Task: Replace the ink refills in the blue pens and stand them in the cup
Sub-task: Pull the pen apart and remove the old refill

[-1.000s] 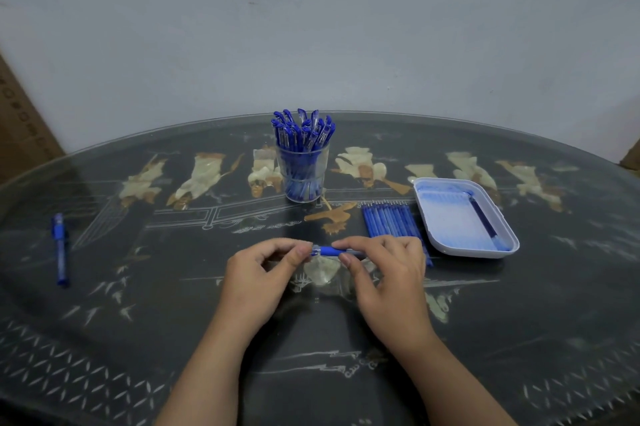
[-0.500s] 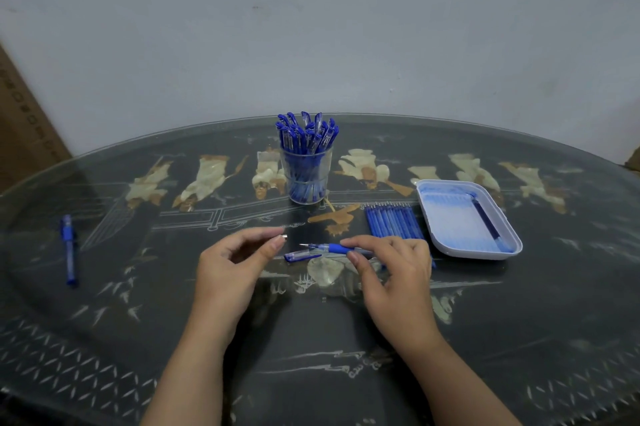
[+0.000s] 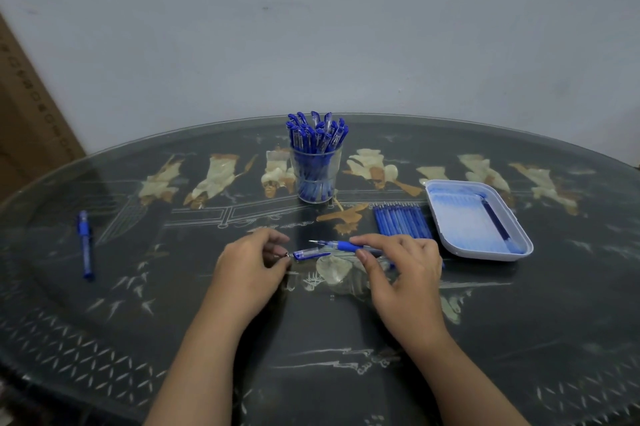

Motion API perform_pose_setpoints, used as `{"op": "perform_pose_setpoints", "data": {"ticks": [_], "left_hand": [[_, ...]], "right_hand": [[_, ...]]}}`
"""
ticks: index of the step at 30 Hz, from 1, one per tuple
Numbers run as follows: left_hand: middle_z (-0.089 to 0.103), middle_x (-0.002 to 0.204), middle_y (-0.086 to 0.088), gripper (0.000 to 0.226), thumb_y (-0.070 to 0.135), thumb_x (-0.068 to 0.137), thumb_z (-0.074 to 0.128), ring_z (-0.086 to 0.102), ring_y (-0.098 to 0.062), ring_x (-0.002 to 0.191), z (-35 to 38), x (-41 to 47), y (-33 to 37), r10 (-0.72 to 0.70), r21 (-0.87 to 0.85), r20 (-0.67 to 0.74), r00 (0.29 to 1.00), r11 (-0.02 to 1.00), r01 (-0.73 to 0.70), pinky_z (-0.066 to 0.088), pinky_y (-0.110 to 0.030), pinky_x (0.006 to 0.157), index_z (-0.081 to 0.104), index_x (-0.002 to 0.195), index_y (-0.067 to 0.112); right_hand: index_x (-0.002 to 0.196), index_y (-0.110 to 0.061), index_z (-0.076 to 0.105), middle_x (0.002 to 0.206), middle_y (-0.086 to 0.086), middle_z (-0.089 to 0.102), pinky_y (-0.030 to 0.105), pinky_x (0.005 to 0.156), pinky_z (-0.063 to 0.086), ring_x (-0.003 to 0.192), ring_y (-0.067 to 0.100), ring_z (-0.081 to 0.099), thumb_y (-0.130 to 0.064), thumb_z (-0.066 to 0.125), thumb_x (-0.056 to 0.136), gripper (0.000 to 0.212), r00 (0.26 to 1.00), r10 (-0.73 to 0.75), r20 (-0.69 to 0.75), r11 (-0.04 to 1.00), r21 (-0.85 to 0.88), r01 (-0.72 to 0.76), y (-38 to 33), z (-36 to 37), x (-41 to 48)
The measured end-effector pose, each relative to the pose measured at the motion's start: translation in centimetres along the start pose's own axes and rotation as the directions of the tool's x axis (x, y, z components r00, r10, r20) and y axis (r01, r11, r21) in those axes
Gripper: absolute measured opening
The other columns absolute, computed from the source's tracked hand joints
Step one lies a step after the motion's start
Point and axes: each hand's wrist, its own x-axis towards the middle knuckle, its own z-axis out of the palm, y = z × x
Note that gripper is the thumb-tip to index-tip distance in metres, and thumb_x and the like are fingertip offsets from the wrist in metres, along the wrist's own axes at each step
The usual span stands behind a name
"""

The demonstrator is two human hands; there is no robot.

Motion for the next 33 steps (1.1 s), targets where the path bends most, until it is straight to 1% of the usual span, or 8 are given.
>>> {"op": "perform_pose_setpoints", "data": {"ticks": [5, 10, 13, 17, 21, 24, 28, 33], "left_hand": [[0.071, 0.078, 0.008, 0.027, 0.005, 0.075, 0.08, 0.067, -0.002, 0.076, 0.6, 0.1, -0.6, -0.076, -0.169, -0.008, 0.997, 0.983, 0.073, 0.051, -0.017, 0.08, 0.068, 0.088, 0.026], [0.072, 0.084, 0.005, 0.033, 0.001, 0.073, 0.08, 0.064, 0.004, 0.074, 0.2, 0.1, -0.9, -0.093, -0.23, 0.041, 0.995, 0.968, 0.1, 0.051, -0.011, 0.078, 0.068, 0.093, 0.024], [0.07, 0.095, 0.013, 0.038, 0.005, 0.073, 0.081, 0.061, 0.002, 0.085, -0.6, 0.0, -0.9, -0.053, -0.179, -0.014, 0.999, 0.983, 0.049, 0.042, -0.003, 0.074, 0.067, 0.102, 0.027], [0.068, 0.093, 0.015, 0.034, 0.013, 0.071, 0.083, 0.058, 0.005, 0.085, -2.1, -0.4, 1.0, 0.005, -0.251, -0.137, 0.991, 0.967, -0.04, 0.042, -0.008, 0.074, 0.07, 0.098, 0.028], [0.075, 0.089, -0.003, 0.039, 0.02, 0.053, 0.084, 0.069, -0.011, 0.081, -2.3, -1.3, 4.0, 0.064, -0.607, 0.231, 0.971, 0.789, 0.092, 0.055, -0.02, 0.074, 0.072, 0.089, 0.013], [0.074, 0.094, -0.004, 0.048, 0.018, 0.049, 0.084, 0.071, -0.018, 0.084, -1.0, -1.8, 4.8, 0.096, -0.634, 0.363, 0.927, 0.754, 0.17, 0.057, -0.027, 0.076, 0.069, 0.094, 0.009], [0.073, 0.083, -0.003, 0.04, 0.014, 0.051, 0.083, 0.069, -0.02, 0.075, -0.3, -1.7, 4.9, 0.053, -0.633, 0.342, 0.938, 0.751, 0.188, 0.058, -0.031, 0.068, 0.07, 0.088, 0.009], [0.074, 0.08, -0.007, 0.025, -0.002, 0.063, 0.083, 0.071, -0.018, 0.072, -1.1, -1.5, 4.4, 0.046, -0.539, 0.351, 0.935, 0.826, 0.162, 0.058, -0.03, 0.066, 0.074, 0.08, 0.014]], "right_hand": [[0.111, -0.05, 0.063, 0.085, -0.021, 0.055, 0.022, 0.088, 0.024, 0.088, 0.008, 0.041, -0.051, 0.05, 0.09, 0.025, 1.0, 0.016, 0.001, 0.999, -0.052, -0.016, -0.3, -0.2, 0.0], [0.106, -0.045, 0.067, 0.089, -0.023, 0.062, 0.049, 0.1, 0.027, 0.092, 0.011, 0.052, -0.046, 0.052, 0.091, 0.021, 0.999, -0.002, -0.047, 0.991, -0.13, -0.004, -1.2, -0.6, -0.1], [0.105, -0.042, 0.067, 0.091, -0.026, 0.063, 0.059, 0.104, 0.025, 0.099, 0.01, 0.053, -0.045, 0.051, 0.09, 0.022, 0.998, 0.022, -0.065, 0.997, -0.068, -0.026, -2.2, -1.2, 0.4], [0.098, -0.043, 0.069, 0.097, -0.019, 0.059, 0.047, 0.095, 0.037, 0.1, 0.009, 0.048, -0.041, 0.062, 0.088, 0.013, 0.99, 0.123, -0.065, 0.991, 0.057, -0.12, -4.3, -2.3, 1.5], [0.087, -0.031, 0.075, 0.08, -0.015, 0.072, 0.025, 0.08, 0.047, 0.082, 0.003, 0.064, -0.025, 0.075, 0.082, 0.008, 0.945, 0.306, 0.117, 0.849, 0.415, -0.327, -5.7, -3.4, 1.9], [0.088, -0.024, 0.075, 0.079, -0.009, 0.074, 0.019, 0.073, 0.051, 0.078, 0.002, 0.069, -0.019, 0.077, 0.08, 0.009, 0.888, 0.403, 0.221, 0.728, 0.51, -0.457, -6.0, -3.4, 1.8], [0.09, -0.02, 0.074, 0.08, -0.005, 0.075, 0.028, 0.079, 0.056, 0.08, 0.008, 0.071, -0.018, 0.077, 0.079, 0.012, 0.855, 0.446, 0.266, 0.674, 0.529, -0.516, -6.2, -3.1, 1.7], [0.097, -0.017, 0.074, 0.086, -0.003, 0.076, 0.015, 0.073, 0.051, 0.082, 0.004, 0.069, -0.016, 0.072, 0.083, 0.014, 0.868, 0.418, 0.269, 0.583, 0.653, -0.484, -6.4, -3.8, 2.4]]}}
